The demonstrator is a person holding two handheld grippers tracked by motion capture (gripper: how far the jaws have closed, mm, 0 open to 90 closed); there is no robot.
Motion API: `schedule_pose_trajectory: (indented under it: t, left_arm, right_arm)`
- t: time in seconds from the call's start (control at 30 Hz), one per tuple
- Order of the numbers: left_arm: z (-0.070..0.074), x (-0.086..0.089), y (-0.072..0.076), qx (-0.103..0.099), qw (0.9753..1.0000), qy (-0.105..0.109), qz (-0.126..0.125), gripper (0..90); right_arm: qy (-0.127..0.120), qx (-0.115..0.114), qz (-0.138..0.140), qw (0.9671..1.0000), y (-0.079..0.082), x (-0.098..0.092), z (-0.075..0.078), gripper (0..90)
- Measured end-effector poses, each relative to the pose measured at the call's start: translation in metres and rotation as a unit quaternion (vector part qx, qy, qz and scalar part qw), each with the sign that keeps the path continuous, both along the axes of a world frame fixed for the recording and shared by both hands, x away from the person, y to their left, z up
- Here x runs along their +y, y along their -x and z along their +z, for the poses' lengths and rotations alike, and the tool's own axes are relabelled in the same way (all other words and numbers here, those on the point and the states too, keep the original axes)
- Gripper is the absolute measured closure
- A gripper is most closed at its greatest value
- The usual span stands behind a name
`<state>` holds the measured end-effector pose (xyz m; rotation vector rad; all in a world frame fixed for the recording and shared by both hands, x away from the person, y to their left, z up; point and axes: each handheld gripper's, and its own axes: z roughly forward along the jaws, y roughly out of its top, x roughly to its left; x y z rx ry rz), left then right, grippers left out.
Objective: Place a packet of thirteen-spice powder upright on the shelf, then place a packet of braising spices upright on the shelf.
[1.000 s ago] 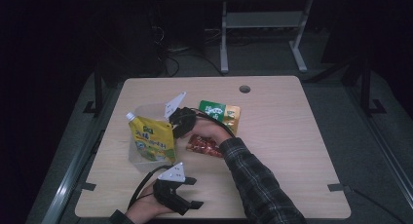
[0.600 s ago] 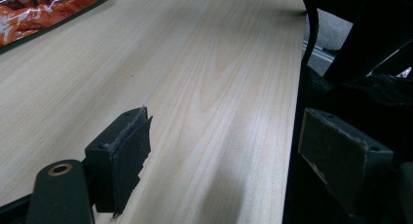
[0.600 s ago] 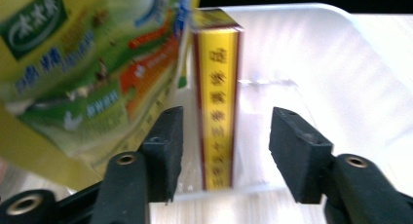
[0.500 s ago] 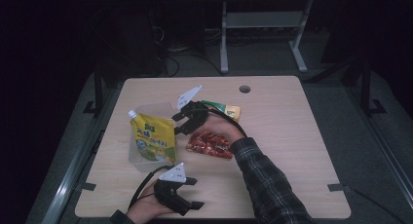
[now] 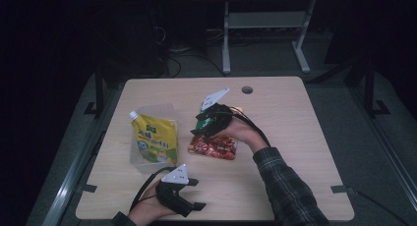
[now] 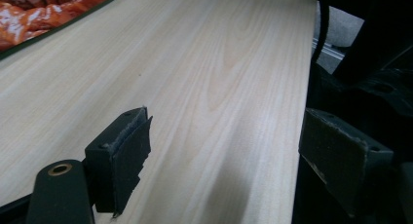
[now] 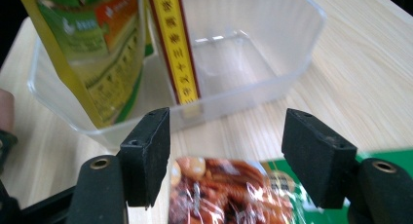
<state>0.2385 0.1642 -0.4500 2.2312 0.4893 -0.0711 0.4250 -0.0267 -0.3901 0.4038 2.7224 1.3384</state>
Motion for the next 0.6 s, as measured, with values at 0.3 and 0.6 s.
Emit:
schedule_pose_trajectory:
  t: [0.3, 0.6]
  left_arm:
    - [0.002, 0.003, 0.000, -0.014, 0.9998, -0.002, 0.013, 18.7]
    - [0.002, 0.004, -0.002, -0.022, 0.9995, -0.002, 0.022, 19.2]
  right_arm:
    - [0.014, 0.016, -0.091, 0.9957, -0.012, -0.023, -0.015, 46.6]
    - [0.030, 0.021, -0.196, 0.9798, -0.042, -0.037, -0.030, 80.0]
